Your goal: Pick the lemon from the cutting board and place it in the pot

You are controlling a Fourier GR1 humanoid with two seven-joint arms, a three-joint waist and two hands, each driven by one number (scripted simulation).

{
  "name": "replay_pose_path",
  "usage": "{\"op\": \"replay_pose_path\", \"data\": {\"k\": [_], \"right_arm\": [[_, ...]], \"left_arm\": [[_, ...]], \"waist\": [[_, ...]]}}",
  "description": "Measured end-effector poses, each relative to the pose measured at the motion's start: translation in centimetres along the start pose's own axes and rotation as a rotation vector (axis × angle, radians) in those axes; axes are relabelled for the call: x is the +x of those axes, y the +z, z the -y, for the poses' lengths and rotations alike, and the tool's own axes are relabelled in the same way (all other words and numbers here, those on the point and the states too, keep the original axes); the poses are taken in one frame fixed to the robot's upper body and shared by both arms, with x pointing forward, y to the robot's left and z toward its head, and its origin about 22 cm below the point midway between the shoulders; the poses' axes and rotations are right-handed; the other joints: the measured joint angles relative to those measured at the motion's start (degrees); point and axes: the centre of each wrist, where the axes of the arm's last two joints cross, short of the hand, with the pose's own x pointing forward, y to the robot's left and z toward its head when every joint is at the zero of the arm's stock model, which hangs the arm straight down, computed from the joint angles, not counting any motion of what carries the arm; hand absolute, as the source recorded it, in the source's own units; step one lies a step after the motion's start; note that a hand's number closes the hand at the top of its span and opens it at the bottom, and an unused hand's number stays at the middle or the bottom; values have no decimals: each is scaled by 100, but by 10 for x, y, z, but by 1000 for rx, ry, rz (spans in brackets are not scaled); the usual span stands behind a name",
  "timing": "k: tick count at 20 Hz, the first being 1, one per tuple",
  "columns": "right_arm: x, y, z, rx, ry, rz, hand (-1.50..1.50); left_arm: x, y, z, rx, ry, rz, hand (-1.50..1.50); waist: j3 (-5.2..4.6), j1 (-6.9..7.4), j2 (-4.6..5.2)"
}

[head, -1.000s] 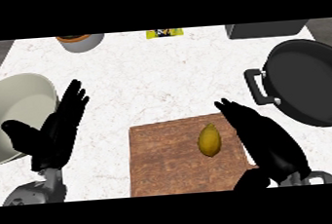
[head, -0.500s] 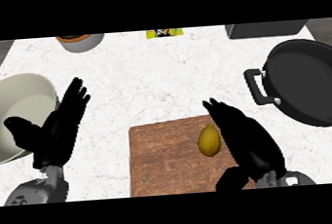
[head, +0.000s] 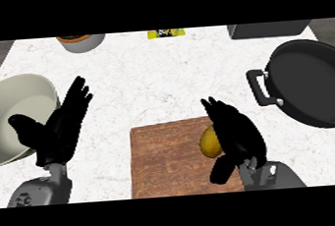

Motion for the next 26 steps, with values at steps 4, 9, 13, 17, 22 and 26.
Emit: {"op": "replay_pose_path", "data": {"k": [4,9,13,17,22,26], "right_arm": [[-2,-12,-6,26,31,-20,-150],[5,-25,-23,61,80,-65,-150],[-2,-36,-33,89,116,-99,-150],[-6,-48,-39,110,137,-110,-150],[-15,-56,-45,123,121,-90,150],[-14,-54,-43,91,101,4,150]], "left_arm": [[2,1,-2,2,-6,0,0],[6,5,-2,2,-7,3,0],[1,7,2,9,-8,4,0],[6,2,-3,7,-1,2,0],[9,8,0,12,-1,1,0],[10,7,1,8,-3,-2,0]], "waist": [[0,4,-1],[1,7,0],[1,6,-1],[1,6,1],[1,4,-1],[1,2,-1]]}}
